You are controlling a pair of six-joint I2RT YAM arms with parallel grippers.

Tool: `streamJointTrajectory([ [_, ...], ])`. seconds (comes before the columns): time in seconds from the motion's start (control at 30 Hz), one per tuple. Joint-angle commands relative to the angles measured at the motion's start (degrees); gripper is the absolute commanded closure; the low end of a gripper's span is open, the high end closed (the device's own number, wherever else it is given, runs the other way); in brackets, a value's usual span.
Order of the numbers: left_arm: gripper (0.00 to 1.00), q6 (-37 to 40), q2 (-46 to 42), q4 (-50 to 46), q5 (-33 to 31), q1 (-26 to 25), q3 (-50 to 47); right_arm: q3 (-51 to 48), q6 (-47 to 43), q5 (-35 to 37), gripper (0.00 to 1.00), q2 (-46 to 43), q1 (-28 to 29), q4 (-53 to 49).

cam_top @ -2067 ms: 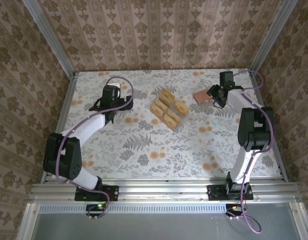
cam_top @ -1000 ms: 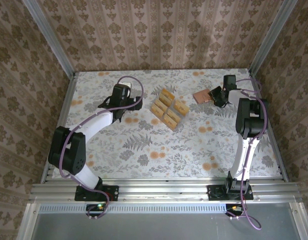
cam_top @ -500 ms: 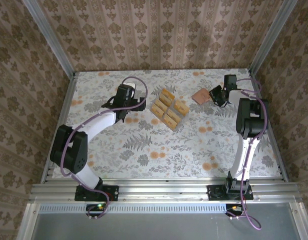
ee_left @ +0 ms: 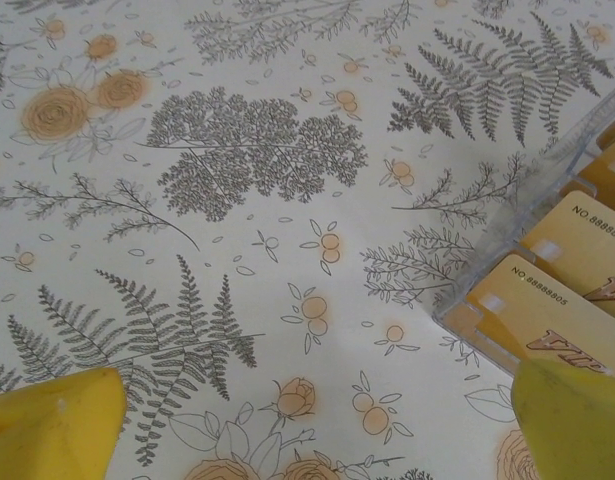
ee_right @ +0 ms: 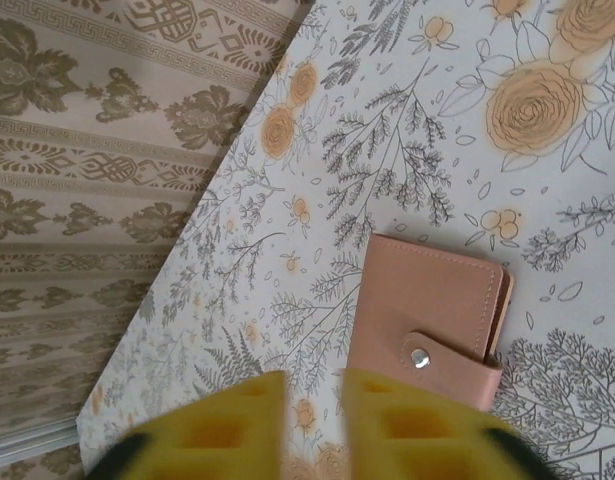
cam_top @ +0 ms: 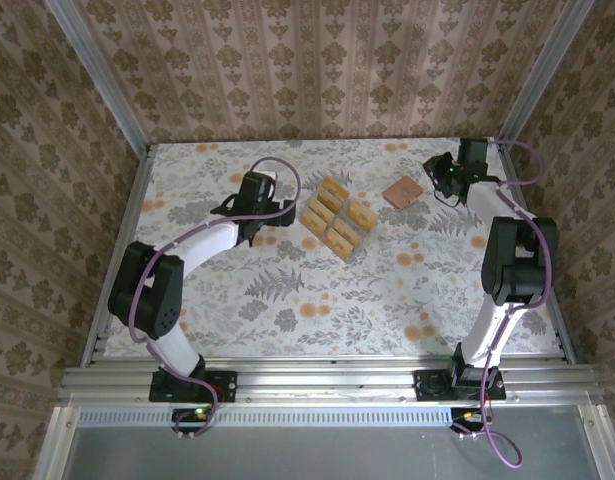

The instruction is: Put the credit cards into the card holder

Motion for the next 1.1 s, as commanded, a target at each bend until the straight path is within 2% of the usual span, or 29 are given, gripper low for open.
streamJointTrajectory([
  [0.0,0.00,-0.4,0.5,-1.2,0.0,-0.6,1.9,2.6,-2.9,2.3,0.49,3.8,0.3,-3.8],
  [0.1,0.00,-0.5,0.5,-1.8,0.0,-0.8,2.2,4.8,-3.8,1.9,0.43,7.3,0.1,-5.0],
  [0.2,0.00,-0.6,0.4,-1.8,0.0,-0.9,2.2,6.1,-4.3,1.3,0.41,10.3,-0.1,-5.1],
  [0.5,0.00,-0.6,0.4,-2.1,-0.3,-1.5,1.8,8.0,-5.0,0.9,0.42,15.7,-1.0,-4.1],
  [0.77,0.00,-0.5,0.7,-2.3,-0.5,-1.7,1.9,9.1,-5.1,-1.8,0.47,18.0,-1.0,-1.6],
  [1.07,0.00,-0.5,1.0,-2.4,-0.5,-2.1,2.4,9.7,-5.0,-4.7,0.58,18.7,-1.0,0.6],
])
